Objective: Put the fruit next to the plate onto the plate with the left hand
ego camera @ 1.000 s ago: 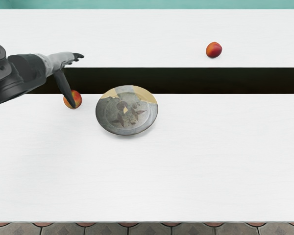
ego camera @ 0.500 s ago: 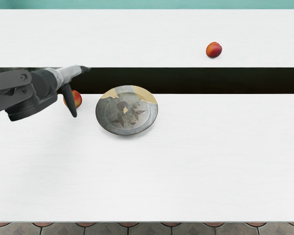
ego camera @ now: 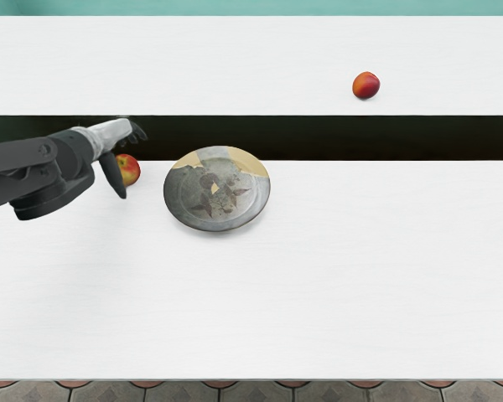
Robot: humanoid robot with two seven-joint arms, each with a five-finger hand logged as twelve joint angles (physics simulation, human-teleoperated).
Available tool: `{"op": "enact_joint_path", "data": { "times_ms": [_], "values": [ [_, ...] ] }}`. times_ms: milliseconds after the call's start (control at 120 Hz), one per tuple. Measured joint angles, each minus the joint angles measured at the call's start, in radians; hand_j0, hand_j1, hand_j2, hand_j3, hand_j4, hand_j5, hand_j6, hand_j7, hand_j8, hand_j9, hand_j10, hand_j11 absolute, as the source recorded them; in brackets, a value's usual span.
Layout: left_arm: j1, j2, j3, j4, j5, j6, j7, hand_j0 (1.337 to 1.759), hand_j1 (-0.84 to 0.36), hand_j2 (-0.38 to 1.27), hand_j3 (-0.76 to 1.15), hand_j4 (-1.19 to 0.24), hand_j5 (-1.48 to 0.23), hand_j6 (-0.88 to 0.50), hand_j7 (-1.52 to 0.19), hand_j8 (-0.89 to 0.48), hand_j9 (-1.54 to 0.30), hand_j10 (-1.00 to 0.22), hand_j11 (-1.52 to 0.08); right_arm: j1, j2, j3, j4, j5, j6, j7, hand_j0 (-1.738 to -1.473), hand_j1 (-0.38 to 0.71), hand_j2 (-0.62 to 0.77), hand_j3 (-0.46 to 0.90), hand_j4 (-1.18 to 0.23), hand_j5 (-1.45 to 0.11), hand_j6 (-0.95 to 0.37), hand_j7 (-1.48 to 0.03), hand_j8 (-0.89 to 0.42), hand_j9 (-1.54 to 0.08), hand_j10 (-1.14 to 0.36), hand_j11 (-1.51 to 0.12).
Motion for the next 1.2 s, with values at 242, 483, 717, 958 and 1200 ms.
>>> {"op": "enact_joint_path", "data": {
  "times_ms": [242, 483, 717, 958, 1200],
  "values": [
    [-0.004, 0.0, 0.013, 0.037, 0.0, 0.007, 0.0, 1.658, 0.0, 0.06, 0.0, -0.3, -0.38, -0.3, -0.38, -0.3, -0.38, -0.3, -0.38, 0.0, 0.0, 0.0, 0.0, 0.0, 0.0, 0.0, -1.658, -0.33, 0.0, 0.0, -0.02, -0.02, -0.02, -0.02, -0.02, -0.02, -0.02, -0.02],
    [0.003, -0.06, 0.019, 0.124, 0.0, 0.033, 0.0, 1.658, -0.01, 0.06, 0.0, -0.3, -0.39, -0.3, -0.39, -0.3, -0.39, -0.3, -0.39, 0.0, 0.0, 0.0, 0.0, 0.0, 0.0, 0.0, -1.658, -0.33, 0.0, 0.0, -0.02, -0.02, -0.02, -0.02, -0.02, -0.02, -0.02, -0.02],
    [0.003, -0.088, 0.047, 0.151, 0.0, 0.035, 0.0, 1.658, -0.01, 0.06, 0.0, -0.3, -0.39, -0.31, -0.39, -0.31, -0.39, -0.3, -0.39, 0.0, 0.0, 0.0, 0.0, 0.0, 0.0, 0.0, -1.658, -0.33, 0.0, 0.0, -0.02, -0.02, -0.02, -0.02, -0.02, -0.02, -0.02, -0.02],
    [0.02, -0.144, 0.062, 0.18, 0.0, 0.097, 0.0, 1.658, 0.0, 0.06, 0.0, -0.3, -0.38, -0.3, -0.38, -0.3, -0.38, -0.3, -0.38, 0.0, 0.0, 0.0, 0.0, 0.0, 0.0, 0.0, -1.658, -0.33, 0.0, 0.0, -0.02, -0.02, -0.02, -0.02, -0.02, -0.02, -0.02, -0.02],
    [0.02, -0.157, 0.1, 0.21, 0.0, 0.101, 0.0, 1.658, -0.03, 0.07, 0.0, -0.32, -0.42, -0.32, -0.42, -0.32, -0.41, -0.32, -0.41, 0.0, 0.0, 0.0, 0.0, 0.0, 0.0, 0.0, -1.658, -0.33, 0.0, 0.0, -0.02, -0.02, -0.02, -0.02, -0.02, -0.02, -0.02, -0.02]
  ]
}}
